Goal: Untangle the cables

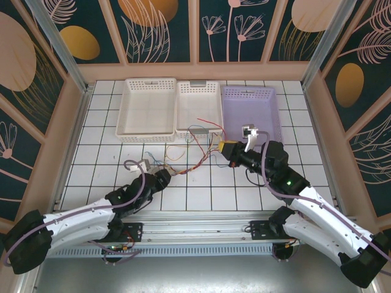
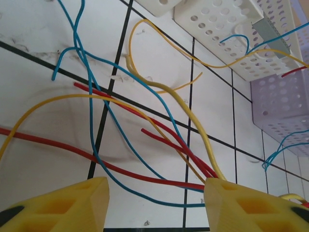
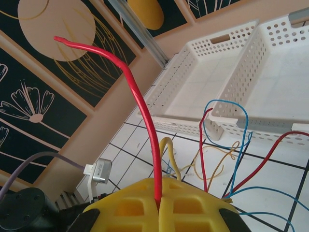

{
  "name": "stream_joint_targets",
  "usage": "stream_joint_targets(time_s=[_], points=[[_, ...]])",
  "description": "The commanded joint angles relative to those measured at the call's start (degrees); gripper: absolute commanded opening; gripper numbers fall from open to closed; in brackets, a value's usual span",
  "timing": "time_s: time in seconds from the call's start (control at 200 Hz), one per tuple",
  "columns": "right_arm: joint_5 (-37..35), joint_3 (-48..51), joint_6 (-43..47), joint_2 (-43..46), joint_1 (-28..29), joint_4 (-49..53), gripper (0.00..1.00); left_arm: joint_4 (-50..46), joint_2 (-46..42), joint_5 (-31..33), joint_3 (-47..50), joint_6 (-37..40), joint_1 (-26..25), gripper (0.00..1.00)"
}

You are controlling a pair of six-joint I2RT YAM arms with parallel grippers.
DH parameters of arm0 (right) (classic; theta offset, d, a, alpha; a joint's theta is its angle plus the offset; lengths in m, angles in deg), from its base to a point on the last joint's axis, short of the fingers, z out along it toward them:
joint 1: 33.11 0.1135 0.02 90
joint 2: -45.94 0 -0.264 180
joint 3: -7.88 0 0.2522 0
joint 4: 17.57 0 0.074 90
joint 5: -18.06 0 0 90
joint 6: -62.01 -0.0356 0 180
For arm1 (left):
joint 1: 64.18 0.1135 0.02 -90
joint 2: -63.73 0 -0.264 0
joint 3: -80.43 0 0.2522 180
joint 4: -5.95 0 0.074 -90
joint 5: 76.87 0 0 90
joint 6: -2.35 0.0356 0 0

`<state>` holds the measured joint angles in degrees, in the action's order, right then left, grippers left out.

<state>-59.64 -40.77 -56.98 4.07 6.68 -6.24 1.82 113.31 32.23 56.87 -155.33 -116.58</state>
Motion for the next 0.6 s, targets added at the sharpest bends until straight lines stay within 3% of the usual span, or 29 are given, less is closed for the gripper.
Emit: stream_joint_targets(time_s=[0.0, 0.245, 0.435, 0.596], points=[[-0.25, -0.67, 0.07, 1.43, -0.33, -3.24, 0.0, 2.56, -1.69, -2.21, 1.72, -2.62, 0.28, 0.53], [-1.66, 0.25, -1.18, 1.36, -0.39, -5.2, 0.0, 2.37, 1.63, -7.86, 0.16, -5.31, 0.25, 0.51], [-1.67, 0.44, -1.86, 1.0, -0.44, -5.65, 0.0, 6.96, 3.2, -9.86, 1.29, -4.18, 0.24, 0.39], [-1.01, 0.35, -2.12, 0.53, -0.42, -5.74, 0.0, 7.08, 0.7, -7.44, 1.98, 0.52, 0.23, 0.46]])
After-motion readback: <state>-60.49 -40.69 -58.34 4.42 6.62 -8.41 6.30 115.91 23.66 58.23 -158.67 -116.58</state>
